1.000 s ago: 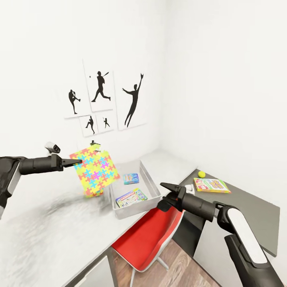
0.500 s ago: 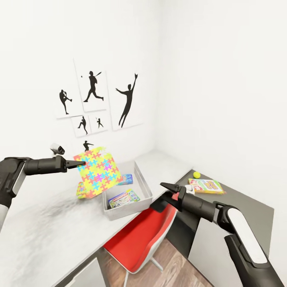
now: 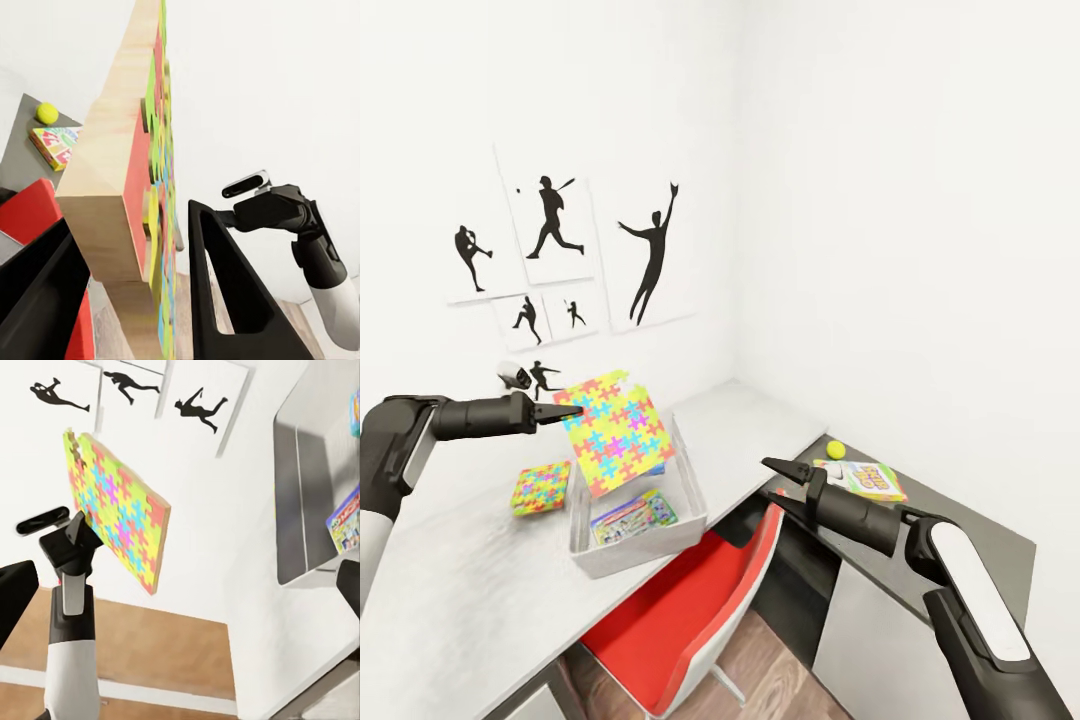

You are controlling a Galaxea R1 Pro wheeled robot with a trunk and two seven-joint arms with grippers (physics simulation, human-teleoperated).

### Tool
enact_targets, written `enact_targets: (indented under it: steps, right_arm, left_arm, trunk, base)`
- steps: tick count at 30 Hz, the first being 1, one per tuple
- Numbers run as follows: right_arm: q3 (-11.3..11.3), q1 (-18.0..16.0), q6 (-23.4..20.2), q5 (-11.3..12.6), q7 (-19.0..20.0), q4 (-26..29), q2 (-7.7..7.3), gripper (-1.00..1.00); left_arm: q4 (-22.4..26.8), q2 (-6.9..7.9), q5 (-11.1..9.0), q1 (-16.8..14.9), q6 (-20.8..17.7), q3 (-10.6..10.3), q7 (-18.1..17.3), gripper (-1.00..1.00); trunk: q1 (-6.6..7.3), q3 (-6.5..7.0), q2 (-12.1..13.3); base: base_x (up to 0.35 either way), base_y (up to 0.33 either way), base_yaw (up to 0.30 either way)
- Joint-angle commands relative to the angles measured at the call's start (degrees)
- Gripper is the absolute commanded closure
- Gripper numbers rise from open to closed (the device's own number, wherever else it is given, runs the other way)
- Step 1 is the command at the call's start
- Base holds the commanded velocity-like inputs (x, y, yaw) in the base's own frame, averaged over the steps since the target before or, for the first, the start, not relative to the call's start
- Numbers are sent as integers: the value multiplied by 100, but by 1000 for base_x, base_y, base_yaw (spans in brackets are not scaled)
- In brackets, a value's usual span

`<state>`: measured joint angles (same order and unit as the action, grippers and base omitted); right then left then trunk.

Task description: Put all the toys in the child's room - the three board games (two on the bed and one on the table), the two jigsaw puzzles on the table, and the tennis ball on the table - inside the toy box on the table in the child's room.

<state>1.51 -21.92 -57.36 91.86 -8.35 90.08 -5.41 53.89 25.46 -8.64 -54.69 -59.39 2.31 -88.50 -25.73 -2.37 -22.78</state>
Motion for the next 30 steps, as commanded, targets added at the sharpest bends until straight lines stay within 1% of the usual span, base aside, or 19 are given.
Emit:
enact_targets:
  steps: [1, 9, 11, 13, 15, 16, 19, 20, 21, 24, 30]
  right_arm:
    - [3, -6, -3, 60, -56, 3, -4, -100]
    - [3, -6, -3, 60, -56, 4, -4, -100]
    - [1, -6, -3, 60, -54, 4, -8, -100]
    - [0, -6, -3, 60, -53, 4, -6, -100]
    - [4, -6, -3, 60, -55, 5, -5, -100]
    - [5, -6, -3, 60, -57, 5, -4, -100]
    - [7, -6, -3, 60, -57, 8, -4, -100]
    - [7, -6, -3, 60, -59, 6, -4, -100]
    - [5, -6, -3, 60, -58, 6, -4, -100]
    - [7, -6, -5, 60, -54, 7, -4, -100]
    - [7, -6, -16, 60, -44, 9, -7, -100]
  left_arm:
    - [1, -1, -5, -6, -61, -2, 15, 100]
    - [-1, -4, 3, -6, -61, -10, 116, 100]
    - [-1, 0, 67, -6, -61, -118, 217, 100]
    - [-3, 2, 235, -6, -61, -351, 394, 100]
    - [-12, 2, 484, -6, -61, -584, 549, 100]
    - [-15, 3, 612, -6, -61, -663, 591, 100]
    - [-18, 8, 948, -6, -61, -767, 652, 100]
    - [-18, 10, 1090, -6, -52, -786, 663, 100]
    - [-18, 11, 1167, -6, -46, -797, 668, 100]
    - [-19, 11, 1295, -6, -40, -820, 674, 100]
    - [-30, 7, 1353, -6, -35, -828, 684, 100]
  trunk:
    - [-6, -14, -14]
    - [-6, -14, -14]
    - [-6, -14, -14]
    - [-6, -14, -14]
    - [-6, -14, -14]
    - [-6, -14, -14]
    - [-6, -14, -14]
    - [-6, -14, -14]
    - [-6, -14, -14]
    - [-6, -14, -14]
    - [-6, -14, -14]
  base:
    - [155, -238, 0]
    - [120, -204, 0]
    - [26, -51, 0]
    - [11, -21, 0]
    - [4, -9, 0]
    - [2, -4, 0]
    - [1, -2, 0]
    - [0, 0, 0]
    - [0, 0, 0]
    - [0, 0, 0]
    - [0, 0, 0]
